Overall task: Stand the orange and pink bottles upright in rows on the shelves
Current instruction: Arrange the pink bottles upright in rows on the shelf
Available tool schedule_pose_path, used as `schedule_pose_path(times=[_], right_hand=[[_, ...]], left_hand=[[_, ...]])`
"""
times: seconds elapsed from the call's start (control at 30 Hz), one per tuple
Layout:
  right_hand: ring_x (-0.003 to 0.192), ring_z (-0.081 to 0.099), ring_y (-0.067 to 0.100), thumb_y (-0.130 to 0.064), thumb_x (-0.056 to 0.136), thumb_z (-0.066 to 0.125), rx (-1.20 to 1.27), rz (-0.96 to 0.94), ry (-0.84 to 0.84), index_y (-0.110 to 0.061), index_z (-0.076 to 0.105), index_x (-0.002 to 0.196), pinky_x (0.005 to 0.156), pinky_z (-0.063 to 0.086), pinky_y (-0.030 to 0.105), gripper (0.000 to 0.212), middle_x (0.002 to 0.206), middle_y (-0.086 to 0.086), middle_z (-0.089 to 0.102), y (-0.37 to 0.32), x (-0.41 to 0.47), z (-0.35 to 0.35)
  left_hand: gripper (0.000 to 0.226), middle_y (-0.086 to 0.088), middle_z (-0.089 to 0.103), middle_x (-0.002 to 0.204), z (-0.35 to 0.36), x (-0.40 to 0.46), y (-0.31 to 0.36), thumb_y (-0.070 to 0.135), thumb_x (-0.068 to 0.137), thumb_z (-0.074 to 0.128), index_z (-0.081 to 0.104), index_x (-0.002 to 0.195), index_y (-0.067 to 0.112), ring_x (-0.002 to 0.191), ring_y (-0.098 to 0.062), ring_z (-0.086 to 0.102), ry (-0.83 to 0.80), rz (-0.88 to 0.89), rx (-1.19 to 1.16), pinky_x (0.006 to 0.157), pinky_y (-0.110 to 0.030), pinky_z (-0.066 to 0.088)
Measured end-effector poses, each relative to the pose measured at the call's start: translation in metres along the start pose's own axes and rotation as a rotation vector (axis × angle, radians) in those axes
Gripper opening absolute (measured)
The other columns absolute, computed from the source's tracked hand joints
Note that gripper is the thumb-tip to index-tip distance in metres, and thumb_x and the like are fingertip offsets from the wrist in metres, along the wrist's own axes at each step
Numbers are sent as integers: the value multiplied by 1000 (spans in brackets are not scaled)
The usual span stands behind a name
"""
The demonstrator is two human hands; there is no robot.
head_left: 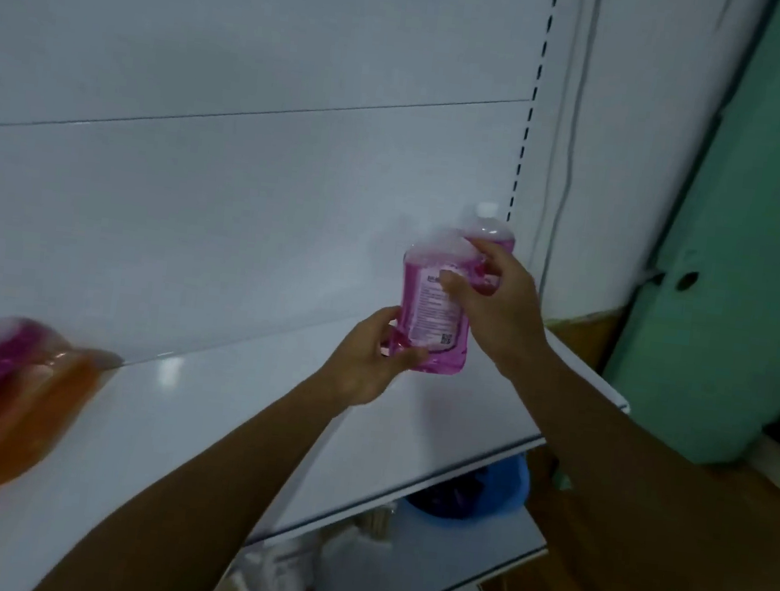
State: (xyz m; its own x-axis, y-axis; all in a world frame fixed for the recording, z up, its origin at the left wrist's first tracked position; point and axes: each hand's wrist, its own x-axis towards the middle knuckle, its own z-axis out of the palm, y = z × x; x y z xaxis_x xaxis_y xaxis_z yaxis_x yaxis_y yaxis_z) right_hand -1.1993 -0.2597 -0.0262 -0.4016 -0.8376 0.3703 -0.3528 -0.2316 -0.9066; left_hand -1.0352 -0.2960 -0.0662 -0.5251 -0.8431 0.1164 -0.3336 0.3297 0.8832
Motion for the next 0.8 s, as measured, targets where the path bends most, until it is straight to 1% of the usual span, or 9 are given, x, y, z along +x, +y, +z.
schedule_pose_path(times=[0.1,0.23,0.3,0.4,0.5,0.57,0.63,0.73,0.8], right_hand=[[98,62,13,-29,87,70,-75,-30,16,-30,51,131,86,57,34,48,115,-7,59,18,12,-29],[109,58,18,-28,89,68,-150,-34,-8,-27,45,140,92,54,36,56,131,1,55,39,25,-46],[113,56,19,-27,89,68,-182,-23,-16,-26,44,141,96,52,37,57,135,1,53,46,29,-49],[117,54,20,-24,89,68,-209,-29,-27,-24,44,141,100,50,39,58,137,2,52,54,34,-49],[119,53,20,-24,89,68,-238,-27,-41,-24,42,141,101,49,40,58,138,1,51,57,40,-48],[125,49,20,-23,89,67,-299,-47,-29,-23,40,143,105,44,35,60,141,2,48,56,41,-45],[132,41,19,-24,88,69,-364,-104,35,-21,35,146,108,35,28,68,144,3,43,50,39,-41],[134,39,25,-29,85,72,-435,-399,194,-9,40,142,111,36,37,69,143,12,46,34,34,-28],[133,42,30,-27,86,67,-436,-588,213,-3,44,138,110,39,45,61,141,17,48,25,33,-10]], left_hand=[[55,2,64,120,36,26,-2,38,87,65,50,136,18,99,-14,63,12,38,54,88,-24,54],[54,7,61,121,71,53,-6,36,89,63,47,137,17,98,-7,57,60,19,79,71,0,44],[55,9,60,120,82,62,-8,37,88,63,47,137,18,97,-5,56,85,-8,73,69,3,43],[54,5,63,125,90,71,-15,42,88,61,49,136,20,97,-5,57,121,-7,97,83,-6,47],[52,3,63,125,91,80,-16,38,90,62,49,136,20,99,-11,61,147,-30,128,84,-9,43],[52,1,62,128,90,86,-15,39,90,63,48,137,21,107,-19,63,142,-68,193,89,-22,45],[58,0,59,133,86,87,-13,43,90,63,43,138,20,114,-22,60,115,-131,265,92,-27,46],[79,-1,45,147,69,74,-12,50,87,63,28,149,16,130,-25,48,100,-172,409,104,-36,40],[80,-3,40,151,46,59,-11,51,89,60,24,151,16,135,-25,42,129,-134,529,109,-38,36]])
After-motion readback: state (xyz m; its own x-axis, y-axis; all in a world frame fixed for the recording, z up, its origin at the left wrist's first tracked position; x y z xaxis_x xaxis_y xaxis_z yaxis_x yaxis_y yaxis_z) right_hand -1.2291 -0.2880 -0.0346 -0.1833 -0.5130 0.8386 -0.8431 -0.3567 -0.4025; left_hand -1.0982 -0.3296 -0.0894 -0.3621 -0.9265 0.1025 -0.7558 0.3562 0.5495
